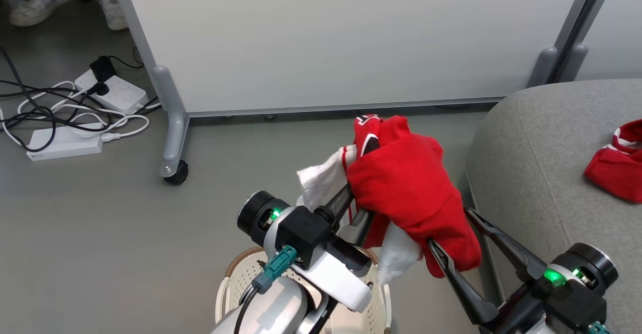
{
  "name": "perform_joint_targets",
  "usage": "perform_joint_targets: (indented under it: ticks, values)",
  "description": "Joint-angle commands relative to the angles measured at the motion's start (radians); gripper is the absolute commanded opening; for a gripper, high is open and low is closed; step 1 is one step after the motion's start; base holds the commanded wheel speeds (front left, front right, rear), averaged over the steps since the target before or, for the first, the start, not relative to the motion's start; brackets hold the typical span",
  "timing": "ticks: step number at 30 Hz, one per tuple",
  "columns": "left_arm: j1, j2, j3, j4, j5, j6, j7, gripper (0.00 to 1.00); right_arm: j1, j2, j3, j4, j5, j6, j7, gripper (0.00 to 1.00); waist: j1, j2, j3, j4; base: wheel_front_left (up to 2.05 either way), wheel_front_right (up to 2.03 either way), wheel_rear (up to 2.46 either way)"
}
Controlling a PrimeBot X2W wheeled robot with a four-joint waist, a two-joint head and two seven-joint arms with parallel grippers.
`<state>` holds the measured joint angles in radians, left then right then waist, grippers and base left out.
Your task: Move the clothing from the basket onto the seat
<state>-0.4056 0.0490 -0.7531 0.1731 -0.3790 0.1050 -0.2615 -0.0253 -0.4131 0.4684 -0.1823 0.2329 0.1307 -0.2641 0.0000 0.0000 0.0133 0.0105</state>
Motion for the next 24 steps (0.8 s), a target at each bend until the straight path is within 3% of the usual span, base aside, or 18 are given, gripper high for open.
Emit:
perform_joint_targets:
  ticks: [1, 24]
  values:
    - [-0.014, 0.003, -0.008, -0.003, -0.007, -0.01, -0.004, 0.0, -0.01, 0.003, -0.006, 0.01, -0.01, 0.0, 0.0, 1.0, 0.0, 0.0, -0.001, 0.005, 0.0, 0.0, 0.0]
    - [-0.063, 0.002, -0.173, 0.064, -0.064, -0.025, -0.004, 0.0, -0.065, 0.047, 0.021, 0.082, -0.085, 0.0, 0.0, 1.0, 0.0, 0.0, 0.028, 0.022, 0.0, 0.0, 0.0]
